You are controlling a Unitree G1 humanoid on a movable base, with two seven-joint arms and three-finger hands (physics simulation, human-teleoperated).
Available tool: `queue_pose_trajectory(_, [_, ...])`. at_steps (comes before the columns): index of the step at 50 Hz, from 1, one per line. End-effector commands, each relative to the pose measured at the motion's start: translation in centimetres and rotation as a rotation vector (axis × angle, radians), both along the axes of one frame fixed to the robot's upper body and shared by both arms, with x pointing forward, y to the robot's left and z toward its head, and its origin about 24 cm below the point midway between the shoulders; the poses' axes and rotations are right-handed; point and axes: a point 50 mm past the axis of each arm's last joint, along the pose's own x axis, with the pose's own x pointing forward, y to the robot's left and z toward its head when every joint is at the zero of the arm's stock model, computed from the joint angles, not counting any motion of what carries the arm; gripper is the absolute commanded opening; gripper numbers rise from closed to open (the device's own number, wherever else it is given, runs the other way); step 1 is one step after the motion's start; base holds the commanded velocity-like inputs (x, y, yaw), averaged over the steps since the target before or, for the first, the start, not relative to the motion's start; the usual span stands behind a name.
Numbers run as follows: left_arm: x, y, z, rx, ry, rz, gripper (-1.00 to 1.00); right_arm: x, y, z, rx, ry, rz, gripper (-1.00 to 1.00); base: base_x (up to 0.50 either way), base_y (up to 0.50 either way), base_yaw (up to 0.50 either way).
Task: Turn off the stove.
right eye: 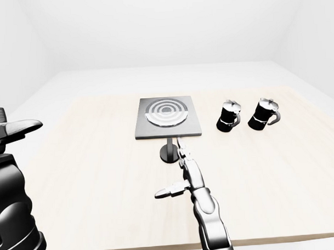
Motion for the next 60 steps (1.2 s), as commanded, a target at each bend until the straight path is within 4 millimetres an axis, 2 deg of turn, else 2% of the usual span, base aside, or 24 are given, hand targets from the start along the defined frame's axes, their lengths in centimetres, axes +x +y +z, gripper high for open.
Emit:
queue_pose_trajectory(1, [0.0,0.0,-0.1,0.0,0.002,0.0,1.0,0.0,-0.1,-0.4,-0.005,0.018,-0.001,1.0,0.0,0.0,0.0])
queue_pose_trajectory(21, [0.0,0.0,-0.1,0.0,0.002,0.001,1.0,-0.2,-0.3,-1.9,-0.013,0.082,-0.005,1.0,0.0,0.0,0.0])
queue_pose_trajectory(60, [-0.2,0.1,-0.1,-0.003,0.002,0.006,1.0,0.1,0.2,-1.7,-0.02,0.07,0.017,1.0,0.0,0.0,0.0])
